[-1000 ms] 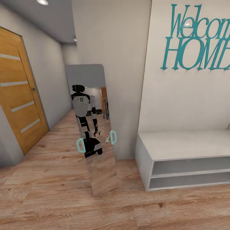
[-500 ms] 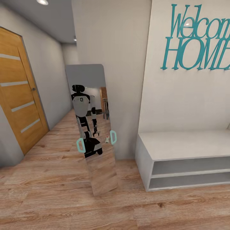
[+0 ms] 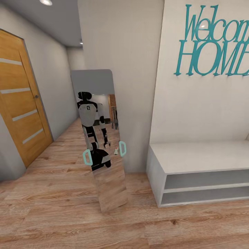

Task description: Pick up the two gym shoes and the two sandals from the corridor floor and place them onto the hallstand (shoe rack) in the corridor, making sure they are on the rack and not on the floor. Arrange them so the two gym shoes are next to each other and the two sandals are next to each other.

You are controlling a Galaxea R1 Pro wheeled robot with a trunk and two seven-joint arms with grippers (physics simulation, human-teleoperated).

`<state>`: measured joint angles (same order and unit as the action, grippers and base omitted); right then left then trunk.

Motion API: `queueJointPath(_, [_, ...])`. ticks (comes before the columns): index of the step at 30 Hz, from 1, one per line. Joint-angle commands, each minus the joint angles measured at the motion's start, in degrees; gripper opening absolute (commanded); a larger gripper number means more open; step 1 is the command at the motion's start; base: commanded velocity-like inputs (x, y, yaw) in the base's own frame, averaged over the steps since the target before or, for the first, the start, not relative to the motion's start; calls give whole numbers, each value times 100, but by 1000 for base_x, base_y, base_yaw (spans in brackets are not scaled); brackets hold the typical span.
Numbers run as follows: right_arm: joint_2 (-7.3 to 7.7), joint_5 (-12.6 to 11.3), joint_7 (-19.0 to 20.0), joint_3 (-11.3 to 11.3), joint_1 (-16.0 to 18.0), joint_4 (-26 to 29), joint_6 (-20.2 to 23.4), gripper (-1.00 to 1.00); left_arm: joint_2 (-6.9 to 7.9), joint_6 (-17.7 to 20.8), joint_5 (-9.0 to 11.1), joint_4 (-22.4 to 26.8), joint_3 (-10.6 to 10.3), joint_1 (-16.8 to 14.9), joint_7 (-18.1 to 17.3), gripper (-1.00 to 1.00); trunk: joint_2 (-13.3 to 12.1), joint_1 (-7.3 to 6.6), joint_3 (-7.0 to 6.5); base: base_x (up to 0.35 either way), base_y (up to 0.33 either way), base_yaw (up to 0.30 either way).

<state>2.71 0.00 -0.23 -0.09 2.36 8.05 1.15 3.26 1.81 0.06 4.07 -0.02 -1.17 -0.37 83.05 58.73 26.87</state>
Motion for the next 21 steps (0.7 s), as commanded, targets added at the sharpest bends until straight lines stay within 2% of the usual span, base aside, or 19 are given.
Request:
queueJointPath(1, [9,0,-3,-2,1,39,1,100,-3,11,-8,41,-5,-16,-3,100,3,0,6,0,0,0])
queueJointPath(12, [26,-27,2,-21,1,395,-353,100,-131,-66,-57,397,-50,-133,0,100,3,0,6,0,0,-3])
queueJointPath(16, [11,-32,11,-14,1,524,-482,100,-137,-82,-58,527,-55,-235,-4,100,3,0,6,0,0,-122])
queueJointPath(17, [9,-33,17,-13,1,2112,-1170,100,-138,-84,-58,2382,-55,-265,-4,100,3,0,6,0,0,-196])
queueJointPath(21, [5,-33,31,-12,1,2118,-1278,100,-133,-102,-53,2409,-53,-369,-6,100,3,0,6,0,0,-235])
